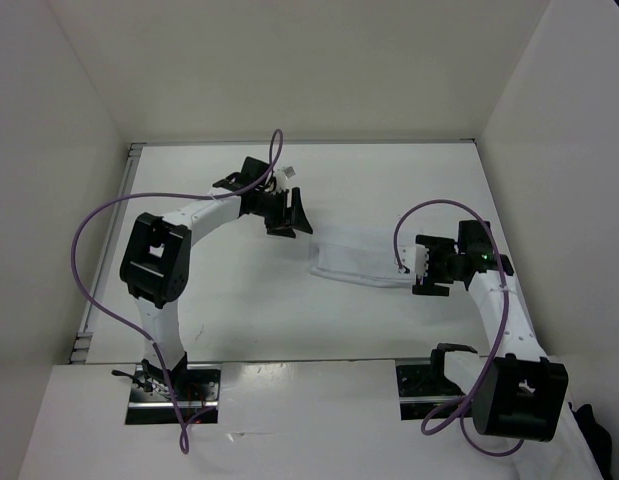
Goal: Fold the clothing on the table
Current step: Fold the skirt
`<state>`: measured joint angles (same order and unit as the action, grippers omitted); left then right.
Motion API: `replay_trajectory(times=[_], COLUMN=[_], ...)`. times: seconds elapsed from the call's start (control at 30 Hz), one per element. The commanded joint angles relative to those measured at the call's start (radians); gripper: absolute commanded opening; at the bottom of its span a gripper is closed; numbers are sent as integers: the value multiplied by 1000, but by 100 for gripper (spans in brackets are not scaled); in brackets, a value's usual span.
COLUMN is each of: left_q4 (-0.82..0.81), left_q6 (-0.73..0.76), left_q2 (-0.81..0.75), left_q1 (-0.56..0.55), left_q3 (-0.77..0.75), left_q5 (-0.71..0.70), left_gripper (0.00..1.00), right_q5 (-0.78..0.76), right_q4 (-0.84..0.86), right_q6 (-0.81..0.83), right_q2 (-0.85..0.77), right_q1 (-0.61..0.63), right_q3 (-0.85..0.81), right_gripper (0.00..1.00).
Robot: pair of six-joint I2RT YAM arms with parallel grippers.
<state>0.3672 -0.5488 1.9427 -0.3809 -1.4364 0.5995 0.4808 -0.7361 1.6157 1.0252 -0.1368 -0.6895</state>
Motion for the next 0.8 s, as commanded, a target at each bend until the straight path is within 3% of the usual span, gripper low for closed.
replay_trajectory(times=[0.0, 0.6, 0.77], left_q4=[-10, -1, -1], left_q6=[23, 23, 23], left_q2=[-51, -60, -79], left_q1=[7, 16, 25], left_q3=[14, 33, 51], left_q5=[3, 3, 3], left_gripper=[71, 71, 71], right_q5=[8, 27, 36], right_q4=[-29, 38, 58], right_q6=[33, 33, 33], right_q2=[-1, 50, 73], right_q1=[8, 26, 26], right_q3=[-27, 11, 11], right_gripper=[92, 85, 73])
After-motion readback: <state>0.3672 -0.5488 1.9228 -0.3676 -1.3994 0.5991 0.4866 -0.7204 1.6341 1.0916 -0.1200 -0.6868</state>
